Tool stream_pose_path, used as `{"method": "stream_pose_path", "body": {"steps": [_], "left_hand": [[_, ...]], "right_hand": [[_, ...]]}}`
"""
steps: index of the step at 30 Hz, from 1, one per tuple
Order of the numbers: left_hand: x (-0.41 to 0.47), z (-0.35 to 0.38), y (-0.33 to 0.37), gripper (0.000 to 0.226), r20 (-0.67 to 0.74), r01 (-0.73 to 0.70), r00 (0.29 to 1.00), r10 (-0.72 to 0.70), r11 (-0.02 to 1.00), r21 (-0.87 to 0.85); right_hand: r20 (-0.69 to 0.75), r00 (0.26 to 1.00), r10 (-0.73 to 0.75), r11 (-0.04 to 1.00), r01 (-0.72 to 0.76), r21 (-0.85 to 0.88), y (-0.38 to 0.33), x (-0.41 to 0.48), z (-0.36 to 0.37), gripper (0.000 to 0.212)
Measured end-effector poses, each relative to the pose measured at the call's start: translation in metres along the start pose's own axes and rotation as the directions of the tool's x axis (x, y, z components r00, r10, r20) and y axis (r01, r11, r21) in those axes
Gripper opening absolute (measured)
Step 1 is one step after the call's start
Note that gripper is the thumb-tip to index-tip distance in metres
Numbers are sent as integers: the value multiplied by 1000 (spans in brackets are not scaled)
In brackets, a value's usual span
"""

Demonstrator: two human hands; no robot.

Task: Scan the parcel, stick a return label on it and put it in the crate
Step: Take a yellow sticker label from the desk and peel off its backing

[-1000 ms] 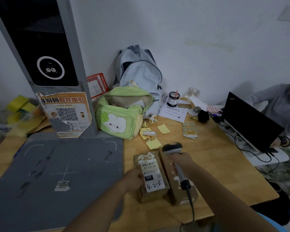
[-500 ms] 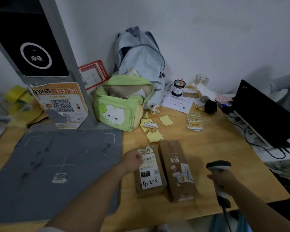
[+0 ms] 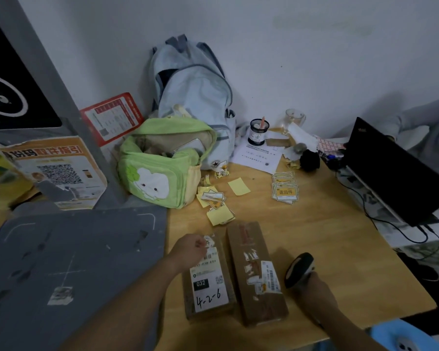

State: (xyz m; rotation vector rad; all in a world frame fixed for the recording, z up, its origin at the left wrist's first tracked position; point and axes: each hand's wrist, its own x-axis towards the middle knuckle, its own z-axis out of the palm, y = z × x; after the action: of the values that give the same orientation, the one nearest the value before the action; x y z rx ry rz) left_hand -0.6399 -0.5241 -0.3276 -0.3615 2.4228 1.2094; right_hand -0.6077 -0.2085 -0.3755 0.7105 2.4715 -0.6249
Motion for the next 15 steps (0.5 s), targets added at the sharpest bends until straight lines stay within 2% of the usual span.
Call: {"method": "stream_pose_path", "body": {"steps": [4,6,10,13,15], "left_hand": [[13,-4,11,19,14,-8,1000,8,999,32],[22,-6,20,16,27,-35,999,34,999,32],[37,-2,48,21,52,-39,998,38,999,19],[51,0,76,17,124,8,992,-9,1000,10],[62,0,101,16,148,6,989,-7,1000,7]], "right_hand": [[-9,994,-113,978,110,-175,3,5,-17,76],[-32,981,-192,947,177,-270,8,12,-35,86],[-209,945,-253,961,221,-165,6,33,-70,68],[-285,935,-209,977,209,-33,-12,55,-95,46],[-272,943,-190,978,207,36,-31,73,-113,53]]}}
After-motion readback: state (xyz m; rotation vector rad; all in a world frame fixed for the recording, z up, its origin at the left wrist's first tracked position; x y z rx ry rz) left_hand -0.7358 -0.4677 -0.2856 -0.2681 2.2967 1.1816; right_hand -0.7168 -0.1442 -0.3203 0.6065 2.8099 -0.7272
